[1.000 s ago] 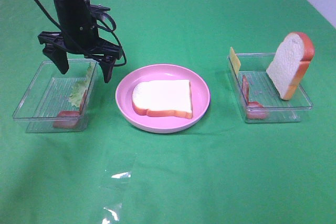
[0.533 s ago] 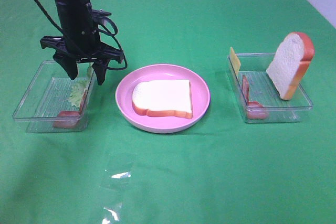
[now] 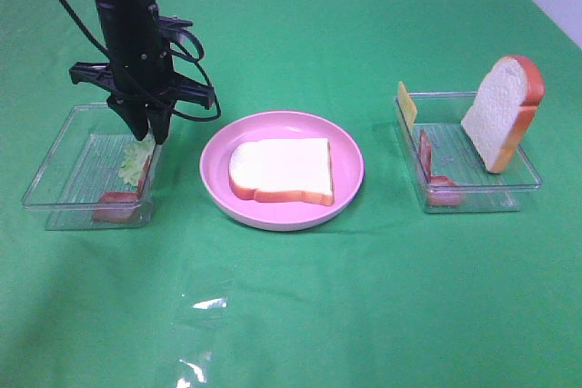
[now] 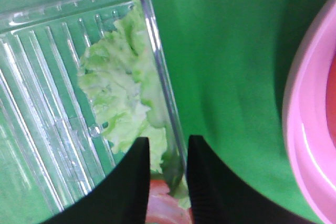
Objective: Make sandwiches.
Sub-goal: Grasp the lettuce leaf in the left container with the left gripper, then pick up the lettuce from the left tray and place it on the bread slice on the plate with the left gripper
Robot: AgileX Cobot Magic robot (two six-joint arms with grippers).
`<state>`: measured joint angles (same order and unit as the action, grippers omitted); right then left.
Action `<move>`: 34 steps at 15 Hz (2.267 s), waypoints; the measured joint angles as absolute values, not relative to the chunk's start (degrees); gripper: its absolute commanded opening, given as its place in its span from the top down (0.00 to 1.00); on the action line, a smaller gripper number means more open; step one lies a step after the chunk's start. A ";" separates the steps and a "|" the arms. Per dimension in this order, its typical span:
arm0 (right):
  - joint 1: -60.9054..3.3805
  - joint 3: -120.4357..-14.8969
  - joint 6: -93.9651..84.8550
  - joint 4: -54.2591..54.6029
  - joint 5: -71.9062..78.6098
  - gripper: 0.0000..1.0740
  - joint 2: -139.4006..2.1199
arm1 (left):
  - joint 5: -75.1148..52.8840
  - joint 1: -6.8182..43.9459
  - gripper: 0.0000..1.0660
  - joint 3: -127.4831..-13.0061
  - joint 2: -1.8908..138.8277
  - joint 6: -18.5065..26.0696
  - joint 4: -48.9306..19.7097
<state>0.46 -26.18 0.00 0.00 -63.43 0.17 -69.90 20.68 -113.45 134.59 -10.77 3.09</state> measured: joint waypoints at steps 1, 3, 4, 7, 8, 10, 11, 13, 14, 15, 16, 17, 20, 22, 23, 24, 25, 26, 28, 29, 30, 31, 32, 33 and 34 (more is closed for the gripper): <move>0.46 -26.18 0.00 0.00 -63.43 0.22 0.17 | -69.44 20.68 0.91 -113.45 134.59 -10.77 3.09; 0.46 -26.18 0.00 0.00 -63.43 0.22 0.17 | -68.70 20.68 1.00 -113.45 134.59 -10.77 3.04; 0.46 -26.18 0.00 0.00 -63.43 0.22 0.17 | -68.70 20.68 1.00 -113.45 134.59 -10.77 3.04; 0.46 -26.18 0.00 0.00 -63.43 0.22 0.17 | -68.70 20.68 1.00 -113.45 134.59 -10.77 3.04; 0.46 -26.18 0.00 0.00 -63.43 0.22 0.17 | -68.70 20.68 1.00 -113.45 134.59 -10.77 3.04; 0.46 -26.18 0.00 0.00 -63.43 0.22 0.17 | -68.70 20.68 1.00 -113.45 134.59 -10.77 3.04; 0.46 -26.18 0.00 0.00 -63.43 0.22 0.17 | -68.70 20.68 1.00 -113.45 134.59 -10.77 3.04; 0.46 -26.18 0.00 0.00 -63.43 0.22 0.17 | -68.70 20.68 1.00 -113.45 134.24 -10.77 3.04; 0.46 -26.18 0.00 0.00 -63.43 0.22 0.17 | -68.70 20.68 1.00 -113.45 133.38 -10.77 3.04; 0.46 -26.18 0.00 0.00 -63.43 0.22 0.17 | -68.70 20.68 1.00 -113.45 132.64 -10.77 3.04; 0.46 -26.18 0.00 0.00 -63.43 0.22 0.17 | -68.70 20.68 1.00 -113.45 131.84 -10.77 3.04; 0.46 -26.18 0.00 0.00 -63.43 0.22 0.17 | -68.70 20.68 1.00 -113.45 131.09 -10.77 3.04; 0.46 -26.18 0.00 0.00 -63.43 0.22 0.17 | -68.98 20.68 1.00 -113.45 129.83 -10.77 3.04; 0.46 -26.18 0.00 0.00 -63.43 0.22 0.17 | -69.33 20.68 1.00 -113.45 127.60 -10.77 2.98; 0.46 -26.18 0.00 0.00 -63.43 0.22 0.17 | -69.44 20.74 1.00 -113.45 126.11 -10.71 2.98; 0.46 -26.18 0.00 0.00 -63.43 0.22 0.17 | -69.44 20.74 1.00 -113.45 124.16 -10.37 2.35; 0.46 -26.18 0.00 0.00 -63.43 0.22 0.17 | -69.44 20.74 1.00 -113.45 122.67 -9.57 1.15; 0.46 -26.18 0.00 0.00 -63.43 0.22 0.17 | -69.10 20.74 1.00 -113.45 121.24 -8.14 -1.09; 0.46 -26.18 0.00 0.00 -63.43 0.22 0.17 | -66.52 20.74 1.00 -113.45 119.86 1.03 -15.70; 0.46 -26.18 0.00 0.00 -63.43 0.22 0.17 | -65.55 20.74 1.00 -113.45 119.92 4.87 -22.75; 0.46 -26.18 0.00 0.00 -63.43 0.22 0.17 | -65.32 20.74 1.00 -113.45 120.15 6.65 -25.61; 0.46 -26.18 0.00 0.00 -63.43 0.22 0.17 | -64.86 20.74 1.00 -113.45 120.66 9.45 -31.97; 0.46 -26.18 0.00 0.00 -63.43 0.22 0.17 | -64.40 20.74 1.00 -113.45 121.58 12.26 -38.16; 0.46 -26.18 0.00 0.00 -63.43 0.22 0.17 | -64.34 20.74 1.00 -113.45 122.84 14.73 -43.09; 0.46 -26.18 0.00 0.00 -63.43 0.22 0.17 | -64.34 20.74 1.00 -113.45 124.62 17.30 -47.73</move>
